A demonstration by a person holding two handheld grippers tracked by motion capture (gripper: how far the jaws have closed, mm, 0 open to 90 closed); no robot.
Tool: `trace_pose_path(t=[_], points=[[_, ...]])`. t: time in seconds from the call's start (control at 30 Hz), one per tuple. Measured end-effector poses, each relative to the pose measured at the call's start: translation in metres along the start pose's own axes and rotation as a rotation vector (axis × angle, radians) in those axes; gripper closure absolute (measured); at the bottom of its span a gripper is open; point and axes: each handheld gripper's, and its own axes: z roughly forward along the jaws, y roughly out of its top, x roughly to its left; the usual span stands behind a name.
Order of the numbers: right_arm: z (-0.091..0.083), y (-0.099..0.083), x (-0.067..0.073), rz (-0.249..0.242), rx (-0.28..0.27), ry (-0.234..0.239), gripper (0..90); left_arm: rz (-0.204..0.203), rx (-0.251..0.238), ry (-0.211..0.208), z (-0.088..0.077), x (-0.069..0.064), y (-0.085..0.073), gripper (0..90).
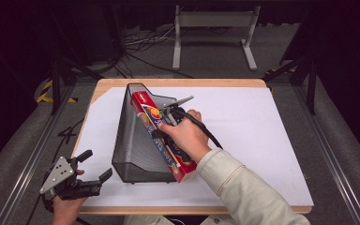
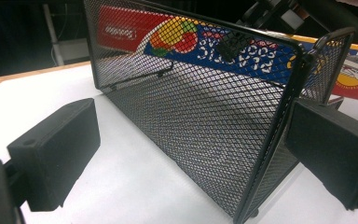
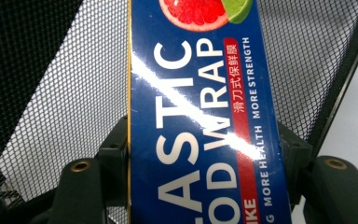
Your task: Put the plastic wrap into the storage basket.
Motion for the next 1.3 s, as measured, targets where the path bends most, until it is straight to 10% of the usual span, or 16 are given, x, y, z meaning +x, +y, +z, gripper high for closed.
trace_pose_path(t=[0.4, 0.9, 1.3], points=[[0.009, 0.005, 0.004, -0.02, 0.11, -0.028, 32.9, -0.005, -0.002, -0.001, 0.0, 0.0, 0.0, 4.2], [-0.015, 0.0, 0.0, -0.065, 0.023, 0.076, 23.5, -0.003, 0.003, -0.001, 0.001, 0.0, 0.0, 4.2], [-0.076, -0.01, -0.004, -0.349, -0.293, 0.177, 21.5, -0.002, -0.001, 0.006, -0.001, 0.0, 0.001, 4.2]])
